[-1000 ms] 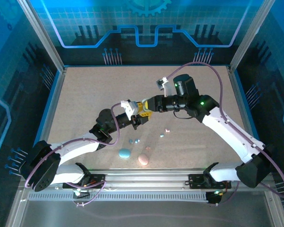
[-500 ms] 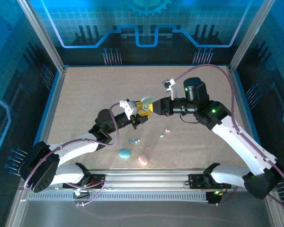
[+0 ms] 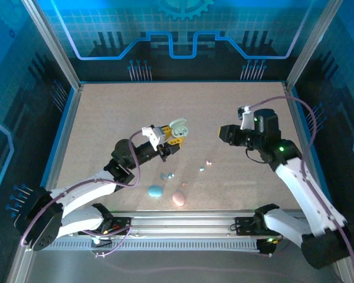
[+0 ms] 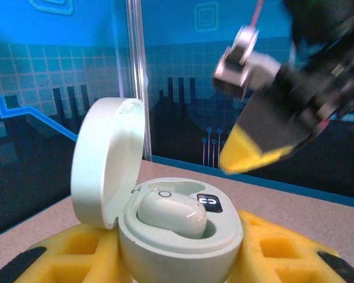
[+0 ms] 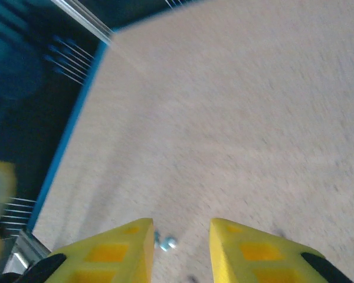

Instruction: Insert wireless bluetooth earbuds into charging case

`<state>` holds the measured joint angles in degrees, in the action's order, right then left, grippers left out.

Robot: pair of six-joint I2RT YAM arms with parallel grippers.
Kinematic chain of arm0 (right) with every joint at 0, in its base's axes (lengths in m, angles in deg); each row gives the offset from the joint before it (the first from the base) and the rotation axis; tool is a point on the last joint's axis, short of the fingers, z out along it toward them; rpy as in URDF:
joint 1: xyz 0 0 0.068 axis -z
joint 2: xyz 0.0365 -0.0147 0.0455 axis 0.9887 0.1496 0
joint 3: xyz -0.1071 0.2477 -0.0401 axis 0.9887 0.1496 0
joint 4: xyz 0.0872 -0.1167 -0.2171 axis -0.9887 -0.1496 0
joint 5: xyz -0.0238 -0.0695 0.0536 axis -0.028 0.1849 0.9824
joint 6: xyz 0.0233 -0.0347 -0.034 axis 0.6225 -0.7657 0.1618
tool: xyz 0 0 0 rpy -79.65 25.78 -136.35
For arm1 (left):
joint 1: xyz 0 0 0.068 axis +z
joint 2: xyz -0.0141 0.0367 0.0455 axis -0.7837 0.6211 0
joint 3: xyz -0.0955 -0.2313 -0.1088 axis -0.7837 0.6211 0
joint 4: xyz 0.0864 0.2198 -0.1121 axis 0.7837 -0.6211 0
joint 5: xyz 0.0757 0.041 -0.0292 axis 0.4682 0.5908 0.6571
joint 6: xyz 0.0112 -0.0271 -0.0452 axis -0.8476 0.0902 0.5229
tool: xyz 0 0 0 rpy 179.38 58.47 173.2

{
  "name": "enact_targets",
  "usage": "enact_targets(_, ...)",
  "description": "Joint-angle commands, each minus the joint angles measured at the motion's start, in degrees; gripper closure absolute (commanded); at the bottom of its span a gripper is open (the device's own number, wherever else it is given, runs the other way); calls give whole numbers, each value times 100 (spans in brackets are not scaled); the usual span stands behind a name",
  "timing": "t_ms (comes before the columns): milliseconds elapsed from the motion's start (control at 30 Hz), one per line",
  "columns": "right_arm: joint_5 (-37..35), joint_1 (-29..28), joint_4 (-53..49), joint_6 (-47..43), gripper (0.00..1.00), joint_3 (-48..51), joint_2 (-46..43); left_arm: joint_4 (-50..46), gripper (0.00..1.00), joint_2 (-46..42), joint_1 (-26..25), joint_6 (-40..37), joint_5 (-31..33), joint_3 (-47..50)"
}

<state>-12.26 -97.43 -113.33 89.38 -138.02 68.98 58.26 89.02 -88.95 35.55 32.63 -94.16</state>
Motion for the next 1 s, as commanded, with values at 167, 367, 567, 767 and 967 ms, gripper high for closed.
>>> enact_targets(167, 638, -497, -794, -812, 66, -303, 2209, -267, 66, -472, -31, -138, 146, 32)
enact_targets(367, -595, -1415, -1501, -1312, 66, -1267, 3528, -374, 66, -540, -35, -80, 80, -17)
enact_targets(567, -848, -1701, -1846, -1625, 65, -1856, 4412, -488, 66, -680, -33, -57, 56, -65)
enact_targets(767, -1014, -1815, -1916, -1699, 64, -2026, 4871, -624, 66, -807, -34, -108, 69, -92)
enact_targets(967, -1062, -1858, -1999, -1766, 64, -2109, 5140, -646, 66, -801, -35, -96, 46, -92)
